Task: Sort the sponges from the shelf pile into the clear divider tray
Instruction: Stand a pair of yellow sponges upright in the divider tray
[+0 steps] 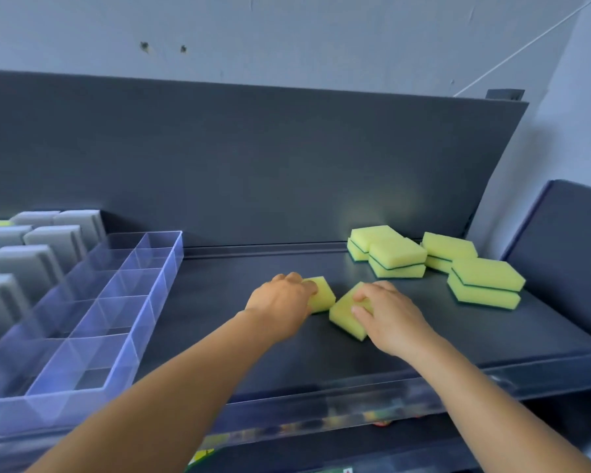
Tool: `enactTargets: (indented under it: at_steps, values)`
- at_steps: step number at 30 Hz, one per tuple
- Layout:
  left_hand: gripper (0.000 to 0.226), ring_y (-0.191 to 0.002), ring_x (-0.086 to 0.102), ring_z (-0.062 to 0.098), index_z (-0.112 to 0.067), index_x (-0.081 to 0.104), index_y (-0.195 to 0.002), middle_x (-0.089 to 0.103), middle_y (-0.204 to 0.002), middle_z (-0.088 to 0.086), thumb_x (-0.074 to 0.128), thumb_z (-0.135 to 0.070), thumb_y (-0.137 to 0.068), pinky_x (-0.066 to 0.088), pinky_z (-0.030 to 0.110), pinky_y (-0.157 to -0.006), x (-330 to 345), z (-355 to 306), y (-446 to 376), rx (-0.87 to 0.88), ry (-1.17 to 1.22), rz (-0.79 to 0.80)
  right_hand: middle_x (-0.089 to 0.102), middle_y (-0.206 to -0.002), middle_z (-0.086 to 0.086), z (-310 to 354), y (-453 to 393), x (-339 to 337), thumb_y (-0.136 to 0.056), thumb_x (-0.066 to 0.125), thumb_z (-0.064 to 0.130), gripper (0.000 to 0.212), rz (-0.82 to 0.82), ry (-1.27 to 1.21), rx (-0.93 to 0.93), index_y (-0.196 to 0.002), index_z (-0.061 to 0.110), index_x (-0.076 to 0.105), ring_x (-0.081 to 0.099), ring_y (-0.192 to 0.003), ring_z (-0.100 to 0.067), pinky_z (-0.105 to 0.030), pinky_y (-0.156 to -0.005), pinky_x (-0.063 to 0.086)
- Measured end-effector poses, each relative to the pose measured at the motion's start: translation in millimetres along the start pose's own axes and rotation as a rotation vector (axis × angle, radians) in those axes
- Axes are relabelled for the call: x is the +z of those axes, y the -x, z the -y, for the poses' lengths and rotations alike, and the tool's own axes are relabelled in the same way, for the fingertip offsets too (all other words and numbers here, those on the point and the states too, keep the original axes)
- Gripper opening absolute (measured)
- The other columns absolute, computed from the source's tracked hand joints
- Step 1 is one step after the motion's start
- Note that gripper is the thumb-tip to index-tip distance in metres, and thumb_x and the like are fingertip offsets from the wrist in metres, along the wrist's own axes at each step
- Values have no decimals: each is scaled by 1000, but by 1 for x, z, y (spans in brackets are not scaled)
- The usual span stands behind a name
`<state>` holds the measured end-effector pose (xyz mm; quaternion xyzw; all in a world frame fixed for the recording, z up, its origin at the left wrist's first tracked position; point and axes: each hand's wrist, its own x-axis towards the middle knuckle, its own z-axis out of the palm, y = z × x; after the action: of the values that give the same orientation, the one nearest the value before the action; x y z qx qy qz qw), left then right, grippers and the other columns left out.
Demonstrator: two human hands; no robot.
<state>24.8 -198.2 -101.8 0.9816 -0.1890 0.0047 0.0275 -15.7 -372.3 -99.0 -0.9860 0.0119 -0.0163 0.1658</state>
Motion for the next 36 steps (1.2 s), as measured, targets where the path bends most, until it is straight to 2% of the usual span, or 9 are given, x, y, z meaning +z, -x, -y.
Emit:
enactTargets:
  at_steps: [5,9,13,18,20,23,27,30,36]
  values:
    - [52,-124,43,28,-22,43,-135,53,-129,7,47,-51,-92,44,39,-87,-10,-4,-10,-181,73,-29,35,-142,2,-1,-17,0,-90,56,20,41,7,-126,-106,-130,23,46,48,-120,-20,-29,-97,40]
    - [50,-120,45,30,-23,39,-139,61,-120,9,36,-49,-96,43,38,-84,-8,1,-12,-255,203,39,33,-150,-2,7,-30,0,-89,58,26,65,50,-183,-6,-146,21,26,45,-127,-23,-29,-96,40]
    - [55,-84,54,24,-24,28,-144,60,-100,6,47,-37,-94,43,30,-70,-12,3,-7,-239,350,36,36,-147,1,18,-37,2,-86,58,26,69,70,-319,39,-146,28,24,54,-101,-23,-27,-63,50]
    - [79,-85,50,20,-26,19,-149,55,-122,14,64,-28,-84,43,28,-69,-26,25,-1,-246,517,-82,43,-138,0,29,-43,4,-80,67,18,66,-16,-549,31,-138,29,38,54,-108,-21,-31,-74,50]
    - [82,-84,51,20,-31,19,-149,49,-126,11,67,-27,-82,43,26,-65,-37,36,2,-211,519,-106,44,-133,0,39,-46,0,-79,69,17,64,-63,-570,-9,-135,31,42,54,-104,-19,-29,-71,48]
    - [77,-87,51,18,-36,27,-146,43,-131,2,67,-25,-81,43,24,-60,-54,57,8,-162,475,-136,51,-124,-1,60,-51,-7,-78,69,19,61,-117,-545,-84,-132,35,46,55,-102,-20,-30,-78,48]
    - [56,-99,51,17,-32,49,-130,48,-123,-2,70,-26,-79,46,27,-79,-75,95,20,-147,404,-228,60,-115,4,98,-56,-15,-79,68,17,46,-175,-594,-208,-119,35,55,60,-97,-16,-32,-83,50]
    - [45,-100,53,20,-27,53,-122,53,-119,-1,68,-26,-81,47,30,-83,-90,126,31,-162,374,-278,61,-111,8,132,-63,-19,-80,66,15,37,-188,-630,-277,-110,35,58,62,-94,-15,-34,-83,52]
    - [41,-95,53,19,-28,54,-121,56,-119,-1,67,-25,-82,41,26,-77,-112,188,48,-207,340,-338,61,-110,9,194,-79,-16,-81,66,14,32,-196,-638,-387,-105,33,58,62,-93,-15,-30,-79,51]
